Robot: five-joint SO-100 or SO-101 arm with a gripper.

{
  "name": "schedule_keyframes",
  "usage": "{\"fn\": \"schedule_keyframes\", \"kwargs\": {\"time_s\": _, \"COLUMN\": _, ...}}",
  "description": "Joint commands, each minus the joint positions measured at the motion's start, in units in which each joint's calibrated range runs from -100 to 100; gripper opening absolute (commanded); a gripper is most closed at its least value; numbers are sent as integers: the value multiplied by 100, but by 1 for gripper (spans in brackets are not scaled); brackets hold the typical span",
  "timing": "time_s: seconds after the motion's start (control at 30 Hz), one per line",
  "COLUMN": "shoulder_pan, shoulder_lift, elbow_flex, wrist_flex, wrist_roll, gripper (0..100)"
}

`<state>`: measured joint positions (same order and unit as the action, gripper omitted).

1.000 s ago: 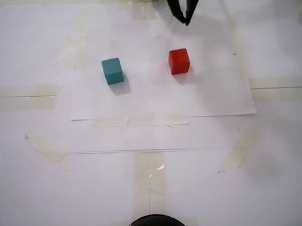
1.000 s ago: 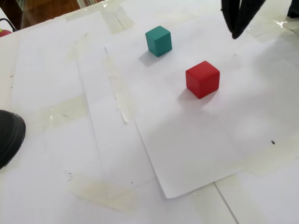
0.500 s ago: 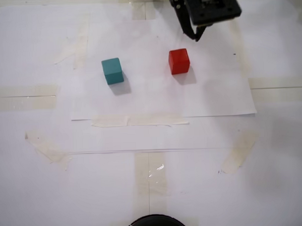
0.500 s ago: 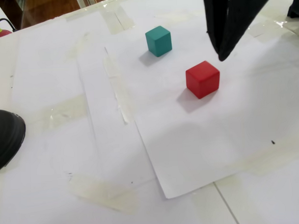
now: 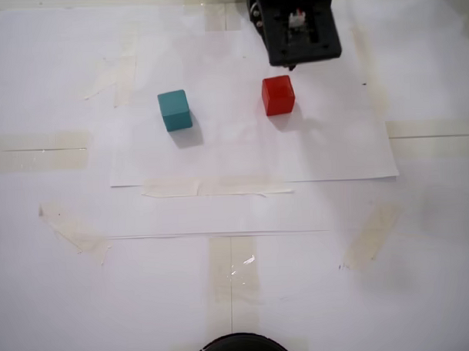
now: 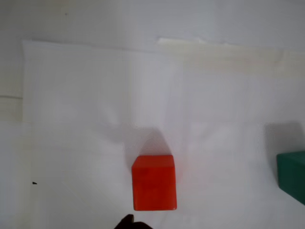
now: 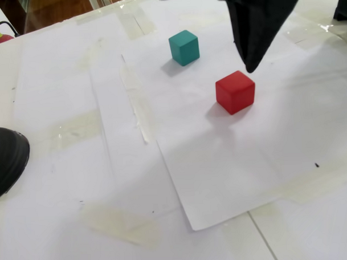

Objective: Put the red cube on the top of the blue cube.

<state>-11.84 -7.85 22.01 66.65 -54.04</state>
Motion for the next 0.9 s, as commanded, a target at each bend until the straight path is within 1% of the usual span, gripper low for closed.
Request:
{"fn": "schedule_keyframes", "kwargs": {"time_s": 0.0, "shoulder_pan": 56, "shoulder_lift": -142, "elbow_flex": -281, "wrist_flex": -24, "wrist_roll": 73, "gripper": 0}}
{"fn": "schedule_keyframes", "kwargs": {"time_s": 0.13, "shoulder_pan": 18, "shoulder_lift": -168, "elbow_flex": -290, "wrist_flex": -179, "wrist_roll": 132, "gripper": 1}}
{"fn": "schedule_keyframes", "kwargs": {"time_s": 0.17, "shoulder_pan": 18, "shoulder_lift": -168, "elbow_flex": -253, "wrist_flex": -196, "wrist_roll": 132, "gripper": 4}}
{"fn": "schedule_keyframes", "kwargs": {"time_s": 0.23, "shoulder_pan": -19, "shoulder_lift": -168, "elbow_flex": -172, "wrist_flex": -253, "wrist_roll": 137, "gripper": 16}}
{"fn": "schedule_keyframes", "kwargs": {"time_s": 0.27, "shoulder_pan": -19, "shoulder_lift": -168, "elbow_flex": -172, "wrist_flex": -277, "wrist_roll": 186, "gripper": 19}}
{"fn": "schedule_keyframes", "kwargs": {"time_s": 0.43, "shoulder_pan": -42, "shoulder_lift": -159, "elbow_flex": -144, "wrist_flex": -294, "wrist_roll": 186, "gripper": 21}}
{"fn": "schedule_keyframes", "kwargs": {"time_s": 0.6, "shoulder_pan": -156, "shoulder_lift": -125, "elbow_flex": -63, "wrist_flex": -204, "wrist_roll": 0, "gripper": 28}}
{"fn": "schedule_keyframes", "kwargs": {"time_s": 0.87, "shoulder_pan": -353, "shoulder_lift": -90, "elbow_flex": 509, "wrist_flex": -726, "wrist_roll": -122, "gripper": 29}}
